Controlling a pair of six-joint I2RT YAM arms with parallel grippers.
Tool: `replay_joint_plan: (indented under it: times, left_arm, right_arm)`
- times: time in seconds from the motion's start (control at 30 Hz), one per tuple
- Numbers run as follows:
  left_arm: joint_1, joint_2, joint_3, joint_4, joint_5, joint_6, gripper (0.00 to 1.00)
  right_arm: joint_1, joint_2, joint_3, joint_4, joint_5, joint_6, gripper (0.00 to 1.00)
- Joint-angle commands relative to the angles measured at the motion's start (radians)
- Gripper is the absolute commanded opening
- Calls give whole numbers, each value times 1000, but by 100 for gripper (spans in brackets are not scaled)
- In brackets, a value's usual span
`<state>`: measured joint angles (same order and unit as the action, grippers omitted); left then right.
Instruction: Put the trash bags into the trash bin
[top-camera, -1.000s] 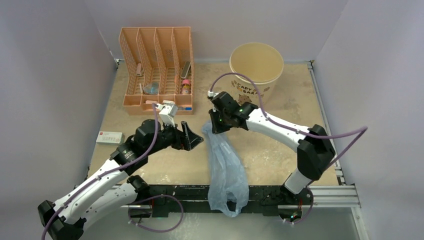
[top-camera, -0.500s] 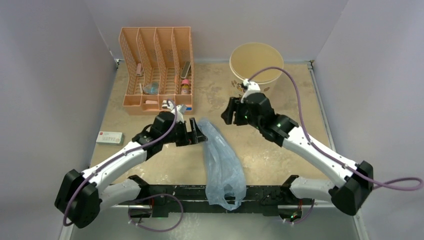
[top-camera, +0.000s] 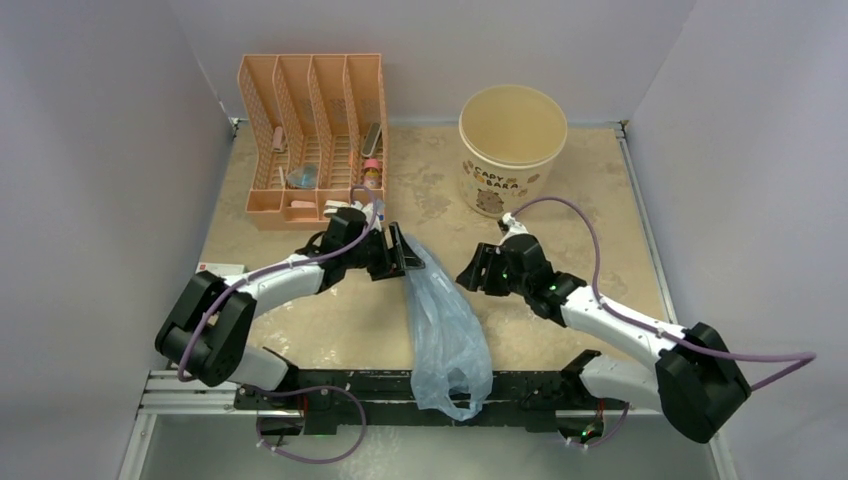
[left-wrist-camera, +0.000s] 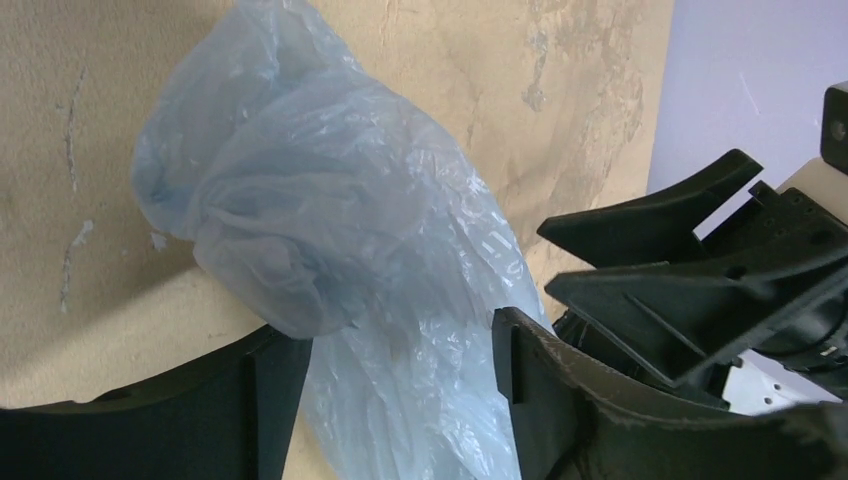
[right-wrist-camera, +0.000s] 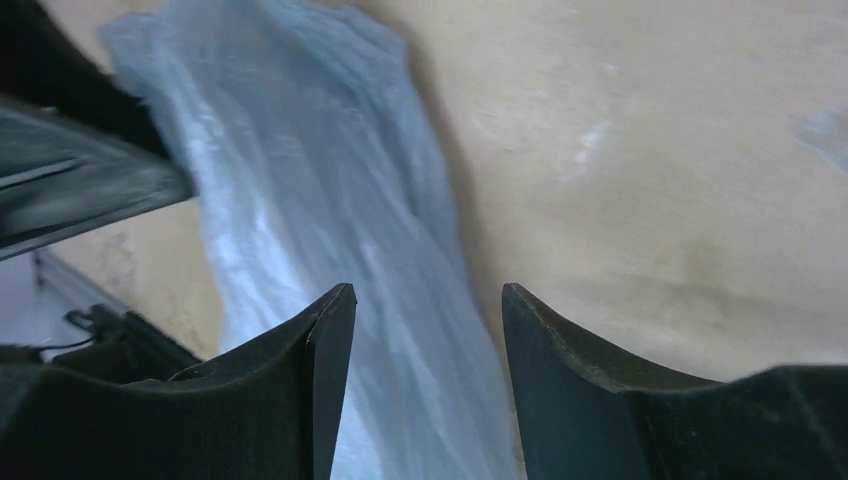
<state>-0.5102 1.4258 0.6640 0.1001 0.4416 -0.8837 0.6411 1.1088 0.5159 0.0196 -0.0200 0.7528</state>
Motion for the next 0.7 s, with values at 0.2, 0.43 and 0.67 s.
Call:
replay_joint_plan:
  times: [0.2, 0.43, 0.67]
  left_arm:
    - [15, 47, 31, 128, 5, 22, 33]
    - [16, -51, -97, 214, 126, 93, 0]
    - [27, -172, -304, 467, 352, 103, 0]
  right_arm:
    - [-1, 150, 15, 347, -404, -49, 46]
    - [-1, 52, -37, 397, -412, -8, 47]
    - [-44, -86, -110, 314, -37, 173, 69]
